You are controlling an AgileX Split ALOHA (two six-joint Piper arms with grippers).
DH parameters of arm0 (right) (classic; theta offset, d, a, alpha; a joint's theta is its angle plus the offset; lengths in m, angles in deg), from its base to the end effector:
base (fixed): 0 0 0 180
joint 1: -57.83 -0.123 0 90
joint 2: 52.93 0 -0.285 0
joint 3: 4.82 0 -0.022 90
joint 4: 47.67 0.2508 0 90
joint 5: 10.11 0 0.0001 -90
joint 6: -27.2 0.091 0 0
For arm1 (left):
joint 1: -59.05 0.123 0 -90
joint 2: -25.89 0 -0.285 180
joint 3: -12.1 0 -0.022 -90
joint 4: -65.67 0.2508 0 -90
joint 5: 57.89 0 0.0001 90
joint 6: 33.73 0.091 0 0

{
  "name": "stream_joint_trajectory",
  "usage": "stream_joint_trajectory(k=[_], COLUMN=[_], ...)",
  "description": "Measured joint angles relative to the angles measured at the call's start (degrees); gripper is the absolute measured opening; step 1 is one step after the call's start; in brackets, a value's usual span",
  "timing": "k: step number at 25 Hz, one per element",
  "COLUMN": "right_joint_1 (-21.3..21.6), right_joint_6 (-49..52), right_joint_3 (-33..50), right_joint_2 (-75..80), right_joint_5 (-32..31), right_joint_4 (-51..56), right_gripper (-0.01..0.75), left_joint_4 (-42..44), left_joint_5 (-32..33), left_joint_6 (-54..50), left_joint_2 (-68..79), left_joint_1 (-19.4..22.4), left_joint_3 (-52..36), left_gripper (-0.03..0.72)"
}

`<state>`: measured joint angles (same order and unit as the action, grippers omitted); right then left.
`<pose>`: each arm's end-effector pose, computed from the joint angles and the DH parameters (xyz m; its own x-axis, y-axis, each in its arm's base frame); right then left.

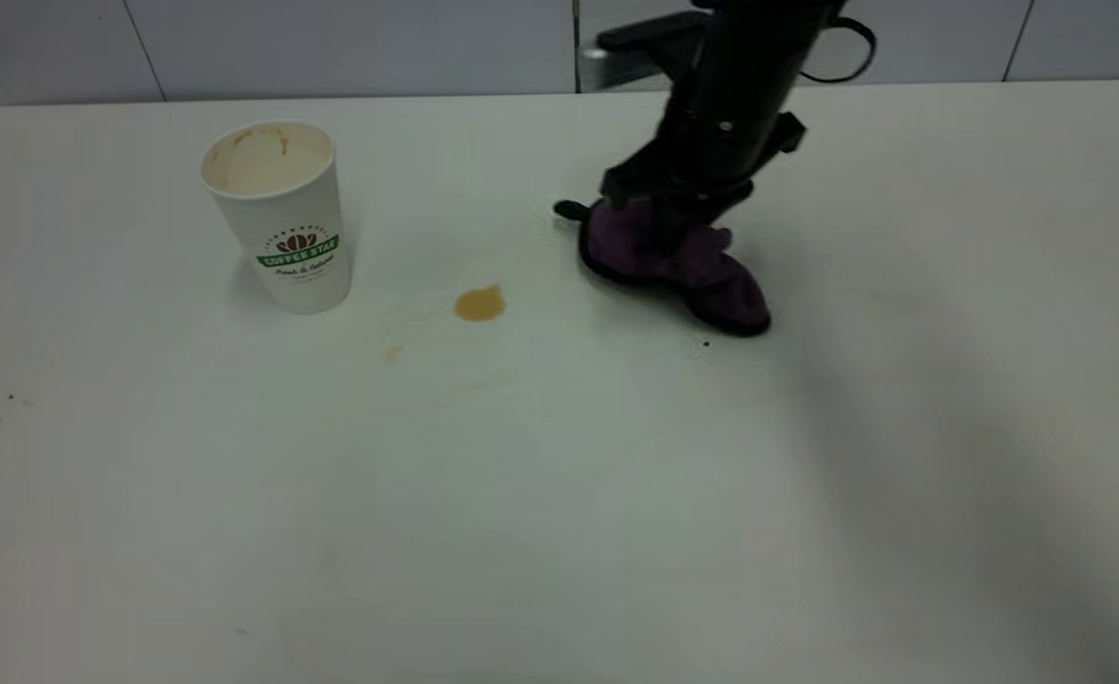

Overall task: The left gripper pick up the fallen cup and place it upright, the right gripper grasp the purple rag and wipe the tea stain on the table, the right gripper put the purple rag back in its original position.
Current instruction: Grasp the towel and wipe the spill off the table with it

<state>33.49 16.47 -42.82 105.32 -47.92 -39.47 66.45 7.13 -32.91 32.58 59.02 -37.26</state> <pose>0.4765 0.2243 0.0373 -0.8086 -0.4465 -0.3832 -0.5018 0.8634 0.0528 -0.0094 0.0011 0.2675 -0.5162 0.0203 -0.8563 0.0003 0.9997 0.0235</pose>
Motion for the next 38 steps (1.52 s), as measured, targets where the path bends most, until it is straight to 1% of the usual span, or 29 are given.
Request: stream_joint_trajectory(k=[4,9,13,16,21,24,28,34,36,38], right_joint_1=[-1.79,-3.00,-4.22,-6.06,-10.29,-12.21,-13.07,-13.03,-13.13,-13.28], right_joint_6=[1.44,2.81,3.12,3.12,3.17,3.42,5.69,6.76,6.38,5.86], right_joint_3=[-10.27,-22.20,-27.63,-28.99,-29.37,-29.49,-29.87,-30.55,-30.62,-30.87], right_joint_2=[5.17,12.83,16.80,17.85,18.05,18.07,18.07,17.86,17.86,17.81], right_joint_5=[-2.60,-5.30,-6.01,-5.80,-5.85,-7.43,-12.36,-22.73,-26.01,-27.81], right_joint_4=[0.00,0.47,2.67,2.84,2.53,1.49,0.04,-2.36,-2.08,-0.74], right_gripper=[0.099,0.099,0.099,0.099,0.099,0.099,0.099,0.099,0.099,0.099], left_joint_4=[0.00,0.00,0.00,0.00,0.00,0.00,0.00,0.00,0.00,0.00], left_joint_5=[0.00,0.00,0.00,0.00,0.00,0.00,0.00,0.00,0.00,0.00], left_joint_6=[0.00,0.00,0.00,0.00,0.00,-0.05,-0.05,-0.05,-0.05,-0.05], left_joint_2=[0.00,0.00,0.00,0.00,0.00,0.00,0.00,0.00,0.00,0.00], left_joint_1=[0.00,0.00,0.00,0.00,0.00,0.00,0.00,0.00,0.00,0.00], left_joint_3=[0.00,0.00,0.00,0.00,0.00,0.00,0.00,0.00,0.00,0.00], left_gripper=[0.537,0.537,0.537,0.537,0.537,0.537,0.537,0.537,0.537,0.537])
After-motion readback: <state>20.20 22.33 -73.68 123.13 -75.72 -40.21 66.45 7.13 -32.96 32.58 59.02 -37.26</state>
